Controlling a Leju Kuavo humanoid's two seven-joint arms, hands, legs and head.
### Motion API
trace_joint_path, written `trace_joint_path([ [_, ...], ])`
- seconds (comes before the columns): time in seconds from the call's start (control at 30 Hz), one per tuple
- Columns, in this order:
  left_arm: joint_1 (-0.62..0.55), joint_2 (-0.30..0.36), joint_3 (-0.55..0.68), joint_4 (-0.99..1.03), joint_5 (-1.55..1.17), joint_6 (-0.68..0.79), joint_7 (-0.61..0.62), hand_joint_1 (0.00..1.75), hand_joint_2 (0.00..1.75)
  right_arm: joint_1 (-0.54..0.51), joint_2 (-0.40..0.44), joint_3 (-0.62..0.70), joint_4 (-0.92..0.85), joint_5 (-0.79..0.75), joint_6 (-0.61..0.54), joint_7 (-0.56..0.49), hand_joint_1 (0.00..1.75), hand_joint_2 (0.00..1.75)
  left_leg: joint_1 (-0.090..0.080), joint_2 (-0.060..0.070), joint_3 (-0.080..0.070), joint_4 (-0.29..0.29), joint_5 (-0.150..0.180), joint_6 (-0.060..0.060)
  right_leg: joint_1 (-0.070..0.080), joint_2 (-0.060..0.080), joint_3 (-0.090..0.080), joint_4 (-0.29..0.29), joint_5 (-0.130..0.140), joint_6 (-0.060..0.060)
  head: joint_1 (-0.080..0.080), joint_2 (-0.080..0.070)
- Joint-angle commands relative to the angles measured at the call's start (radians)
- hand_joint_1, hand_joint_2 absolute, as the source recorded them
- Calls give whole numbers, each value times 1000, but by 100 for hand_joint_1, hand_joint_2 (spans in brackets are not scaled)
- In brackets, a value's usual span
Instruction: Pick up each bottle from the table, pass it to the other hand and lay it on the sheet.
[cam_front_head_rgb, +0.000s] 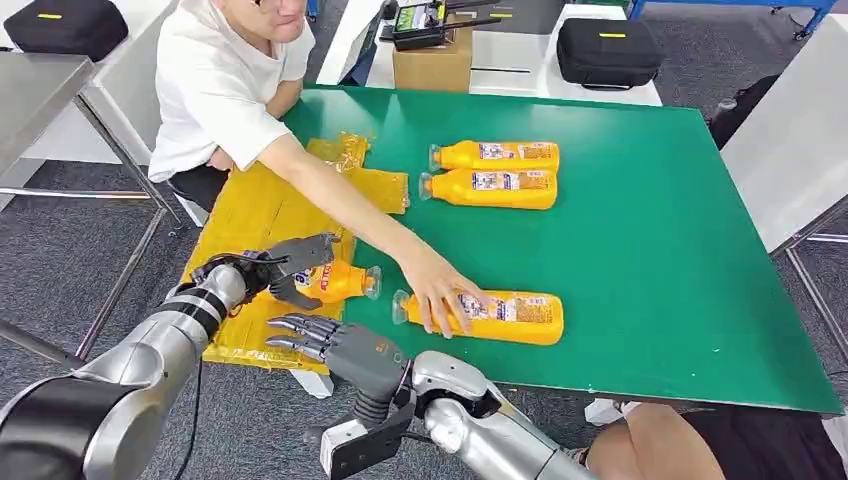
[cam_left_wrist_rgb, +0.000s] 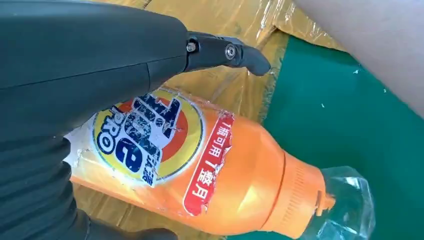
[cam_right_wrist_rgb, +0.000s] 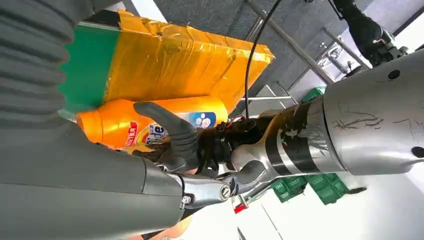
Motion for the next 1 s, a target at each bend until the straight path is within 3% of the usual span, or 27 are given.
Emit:
trace_joint_path([
  [0.03, -8, 8, 25, 56, 1, -11, 4, 0, 175, -42, -13, 5, 53, 1, 0, -5, 0, 175, 0, 2, 2, -1, -1, 0, 0, 1, 2, -1, 0, -1, 0, 0],
  [0.4, -22, 35, 16, 37, 13, -19, -40, 0, 175, -49, -14, 5, 45, -3, 1, -13, 0, 175, 1, 3, 2, 0, -1, -1, 1, 2, 2, 0, -1, -2, 0, 0],
  [0.67, 55, 44, 105, -107, 232, 23, -205, 0, 175, -19, -40, -16, -2, -7, -9, -15, 0, 175, 0, 1, 1, 0, 0, 0, 0, 0, 0, 0, 0, -1, 0, 0],
  [0.7, 134, 8, 194, -257, 384, 88, -334, 0, 175, 16, -51, -48, -27, -4, -42, -3, 0, 175, 0, 2, 2, -1, -1, -1, 1, 1, 2, -1, -1, -1, 0, 0],
  [0.8, 330, -89, 231, -691, 653, 99, -187, 0, 175, 101, -78, -112, -90, 22, -92, -9, 0, 175, -1, -3, 2, -3, 0, 0, 0, -4, 3, -3, -1, 0, 0, 0],
  [1.0, 484, -120, 250, -952, 1030, 156, -178, 0, 175, 249, -86, -279, -184, 9, -230, -24, 0, 175, 0, 0, 0, 0, -2, 0, 0, -1, 1, -2, -2, -1, 0, 0],
])
